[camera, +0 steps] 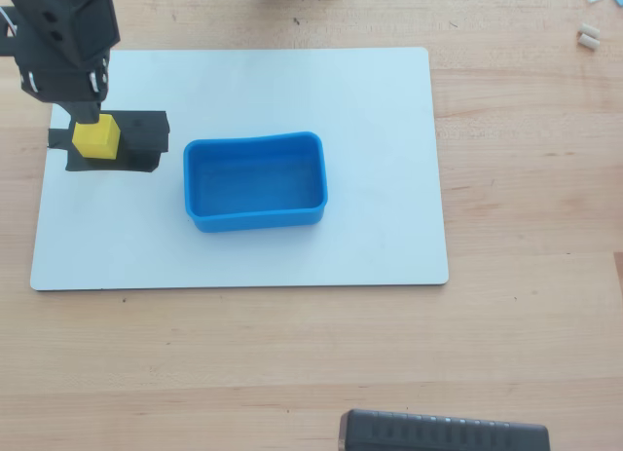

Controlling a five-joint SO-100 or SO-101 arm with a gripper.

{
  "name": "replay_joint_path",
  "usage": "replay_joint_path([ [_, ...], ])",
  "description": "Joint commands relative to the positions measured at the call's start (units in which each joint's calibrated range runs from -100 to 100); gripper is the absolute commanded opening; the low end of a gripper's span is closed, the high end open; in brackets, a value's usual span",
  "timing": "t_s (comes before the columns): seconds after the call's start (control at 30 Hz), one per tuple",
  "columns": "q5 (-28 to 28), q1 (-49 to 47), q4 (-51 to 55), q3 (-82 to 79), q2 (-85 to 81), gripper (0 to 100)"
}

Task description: Pick up yellow cube and drop it in the blue rectangular bin

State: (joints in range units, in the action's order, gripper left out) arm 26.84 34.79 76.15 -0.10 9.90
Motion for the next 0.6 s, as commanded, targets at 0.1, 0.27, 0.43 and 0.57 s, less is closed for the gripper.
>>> replay_joint_path([
  [0.1, 0.10, 2.60, 1.14, 6.46, -0.10, 20],
  [0.27, 0.05, 4.23, 2.38, 6.10, 0.00, 33],
  [0.43, 0.05, 4.15, 2.55, 6.10, 0.27, 39],
  [0.57, -0.05, 3.98, 2.46, 6.10, 2.13, 39],
])
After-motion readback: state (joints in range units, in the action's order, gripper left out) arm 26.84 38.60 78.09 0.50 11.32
